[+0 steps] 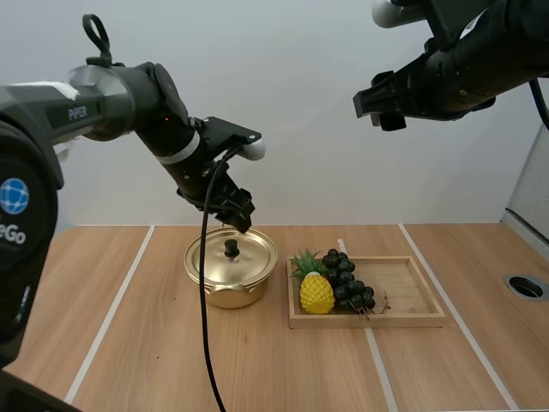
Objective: Open the pot, put the grape inside, and close it
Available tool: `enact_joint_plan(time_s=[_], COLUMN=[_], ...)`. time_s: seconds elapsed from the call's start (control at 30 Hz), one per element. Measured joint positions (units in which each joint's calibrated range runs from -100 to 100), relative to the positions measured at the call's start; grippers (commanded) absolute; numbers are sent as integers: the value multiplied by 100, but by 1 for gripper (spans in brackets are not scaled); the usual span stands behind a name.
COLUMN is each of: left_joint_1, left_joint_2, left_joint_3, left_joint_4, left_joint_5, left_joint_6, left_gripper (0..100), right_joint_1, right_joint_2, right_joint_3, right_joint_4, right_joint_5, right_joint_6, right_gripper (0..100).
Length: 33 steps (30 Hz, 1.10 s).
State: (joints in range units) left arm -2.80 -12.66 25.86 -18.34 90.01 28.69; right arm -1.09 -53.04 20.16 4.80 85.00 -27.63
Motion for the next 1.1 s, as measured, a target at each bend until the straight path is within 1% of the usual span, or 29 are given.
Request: enact_joint_plan(time_s=[0.07,0.2,0.4,0.6,0.73,1.1], left_joint_1=[-46,-57,-64,-64,-64,-64], left_joint_2=[125,212,255,837,1274,1854], left_joint_3=[0,0,0,-325,-678,-1130], left_joint_4=[69,122,170,520,611,657], left_joint_5=[-220,-834,-861,-191,270,410], left_joint_6=[0,0,0,-69,-156,-192], left_gripper=[100,100,100,100,100,100], right_joint_1=[0,0,0,0,0,0], right_joint_2=[0,0,0,0,0,39], right_joint_3=[0,0,0,0,0,0], right_joint_4=[0,0,84,299,325,325], right_joint_5=[0,43,43,43,64,127], right_joint_6=[-53,-119,-147,-213,-224,-234], right_gripper=[100,100,100,100,100,100])
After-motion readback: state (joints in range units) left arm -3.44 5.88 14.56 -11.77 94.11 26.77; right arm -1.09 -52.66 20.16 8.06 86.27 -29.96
